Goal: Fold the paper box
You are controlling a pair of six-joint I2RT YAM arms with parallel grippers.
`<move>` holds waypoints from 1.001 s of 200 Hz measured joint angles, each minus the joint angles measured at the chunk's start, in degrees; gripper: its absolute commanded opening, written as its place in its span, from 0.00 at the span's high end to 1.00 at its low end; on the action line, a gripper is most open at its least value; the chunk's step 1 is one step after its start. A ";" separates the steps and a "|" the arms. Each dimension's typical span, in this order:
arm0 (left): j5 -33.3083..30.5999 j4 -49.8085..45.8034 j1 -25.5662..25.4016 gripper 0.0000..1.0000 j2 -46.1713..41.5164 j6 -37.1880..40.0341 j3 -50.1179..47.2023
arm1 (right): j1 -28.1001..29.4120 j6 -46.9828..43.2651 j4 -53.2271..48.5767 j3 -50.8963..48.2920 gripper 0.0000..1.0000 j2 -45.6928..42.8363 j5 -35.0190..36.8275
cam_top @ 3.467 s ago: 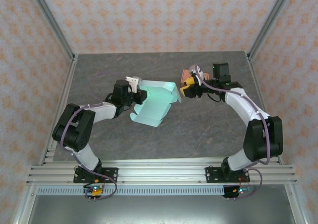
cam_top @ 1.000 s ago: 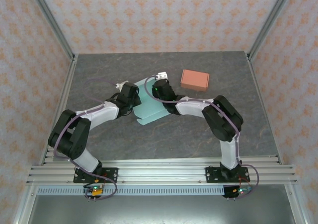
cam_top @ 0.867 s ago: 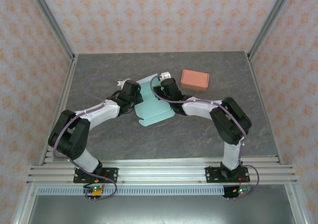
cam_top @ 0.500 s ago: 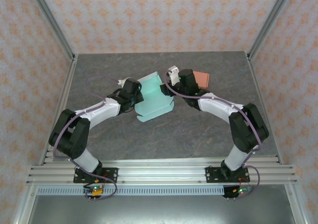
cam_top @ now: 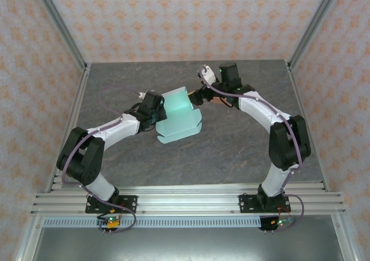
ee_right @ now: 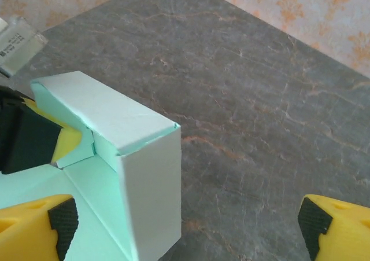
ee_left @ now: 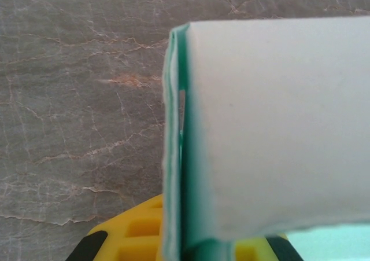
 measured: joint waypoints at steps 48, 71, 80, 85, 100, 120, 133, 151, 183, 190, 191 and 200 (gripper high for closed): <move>7.72 4.46 7.85 1.00 0.44 -5.55 0.37 | -1.33 31.45 4.79 -11.13 0.01 -10.73 22.08; 9.27 11.02 9.49 1.00 0.74 -13.57 -1.90 | -5.20 48.22 2.89 -7.19 0.01 -13.29 18.14; 9.86 12.55 9.49 1.00 1.33 -16.68 -2.21 | -5.44 54.12 3.02 -5.64 0.01 -13.03 15.69; 10.21 13.33 9.46 1.00 1.88 -18.58 -2.21 | -4.92 56.57 3.10 -5.27 0.01 -12.92 14.60; 11.37 15.04 9.44 1.00 3.08 -23.17 -2.21 | -0.63 62.07 2.60 -5.62 0.01 -12.81 13.79; 11.72 16.15 9.49 1.00 3.69 -28.68 -2.21 | 6.95 66.51 1.77 -7.52 0.03 -12.85 13.77; 11.58 16.48 9.49 1.00 3.72 -32.09 -2.19 | 10.16 68.87 1.99 -9.97 0.05 -13.60 14.29; 11.10 16.33 9.46 1.00 3.72 -35.41 -2.19 | 11.65 71.14 0.83 -13.25 0.07 -15.56 16.28; 10.14 14.64 9.46 1.00 3.72 -38.82 -1.31 | 11.72 72.26 -0.85 -12.35 0.17 -17.57 19.32; 9.94 14.64 9.46 1.00 3.72 -39.28 -1.14 | 11.89 72.41 -1.31 -11.02 0.23 -17.05 19.34; 9.90 14.64 9.46 1.00 3.72 -39.32 -1.14 | 11.89 72.48 -1.33 -10.84 0.24 -16.98 19.39; 9.57 14.51 9.46 1.00 3.72 -39.91 -0.94 | 12.17 72.00 -1.84 -8.31 0.27 -15.45 19.04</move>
